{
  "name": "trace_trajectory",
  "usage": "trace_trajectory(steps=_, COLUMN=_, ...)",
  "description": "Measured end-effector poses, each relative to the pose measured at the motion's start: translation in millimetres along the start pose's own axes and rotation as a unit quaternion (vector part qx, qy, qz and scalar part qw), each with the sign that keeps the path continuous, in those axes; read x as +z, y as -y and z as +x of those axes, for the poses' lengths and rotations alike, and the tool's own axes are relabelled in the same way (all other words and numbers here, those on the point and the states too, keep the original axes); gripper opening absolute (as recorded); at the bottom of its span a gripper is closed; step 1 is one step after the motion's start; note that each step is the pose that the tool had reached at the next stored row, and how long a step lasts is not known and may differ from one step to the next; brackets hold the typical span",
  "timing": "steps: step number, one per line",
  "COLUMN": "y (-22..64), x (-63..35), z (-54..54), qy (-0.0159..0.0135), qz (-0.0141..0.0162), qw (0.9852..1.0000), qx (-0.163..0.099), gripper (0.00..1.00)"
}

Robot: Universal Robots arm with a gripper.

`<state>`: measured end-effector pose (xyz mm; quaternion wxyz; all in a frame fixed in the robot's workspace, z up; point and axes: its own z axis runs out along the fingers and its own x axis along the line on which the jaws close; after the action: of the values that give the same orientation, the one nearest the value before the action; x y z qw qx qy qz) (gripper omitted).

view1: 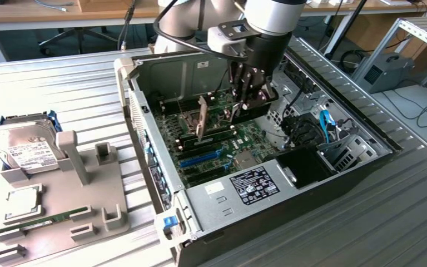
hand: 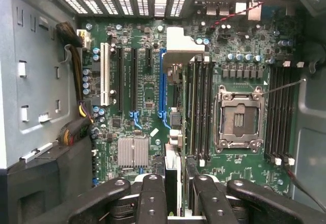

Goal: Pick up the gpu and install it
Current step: 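Insert the gpu into the slot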

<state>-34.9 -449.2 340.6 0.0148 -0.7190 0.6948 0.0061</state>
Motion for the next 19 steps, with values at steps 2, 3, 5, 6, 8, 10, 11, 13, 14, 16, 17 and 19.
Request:
trace_trajectory(steps=2, y=0.0, x=0.1, z=0.0, qy=0.0001, qz=-0.0002, qw=1.0, qx=-0.005, gripper=0.26)
trace_trajectory(steps=3, y=0.0, x=0.1, z=0.0, qy=0.0002, qz=-0.0002, qw=1.0, qx=-0.009, gripper=0.26)
trace_trajectory(steps=5, y=0.0, x=0.2, z=0.0, qy=0.0002, qz=-0.0005, qw=0.9999, qx=-0.016, gripper=0.26)
trace_trajectory(steps=6, y=0.0, x=0.3, z=0.0, qy=0.0003, qz=-0.0006, qw=0.9998, qx=-0.018, gripper=0.26)
trace_trajectory(steps=8, y=0.0, x=0.3, z=0.0, qy=0.0003, qz=-0.0007, qw=0.9997, qx=-0.023, gripper=0.26)
trace_trajectory(steps=10, y=0.0, x=0.4, z=0.0, qy=0.0004, qz=-0.0008, qw=0.9996, qx=-0.028, gripper=0.26)
trace_trajectory(steps=11, y=0.0, x=0.5, z=0.0, qy=0.0004, qz=-0.0009, qw=0.9995, qx=-0.031, gripper=0.26)
trace_trajectory(steps=13, y=0.0, x=0.6, z=0.0, qy=0.0005, qz=-0.001, qw=0.9993, qx=-0.036, gripper=0.26)
trace_trajectory(steps=14, y=0.0, x=0.6, z=0.0, qy=0.0005, qz=-0.0012, qw=0.9992, qx=-0.039, gripper=0.26)
trace_trajectory(steps=16, y=0.0, x=0.7, z=0.0, qy=0.0006, qz=-0.0013, qw=0.9991, qx=-0.043, gripper=0.26)
trace_trajectory(steps=17, y=0.0, x=0.7, z=0.0, qy=0.0006, qz=-0.0014, qw=0.9989, qx=-0.046, gripper=0.26)
trace_trajectory(steps=19, y=0.0, x=0.9, z=0.0, qy=0.0007, qz=-0.0016, qw=0.9986, qx=-0.053, gripper=0.26)
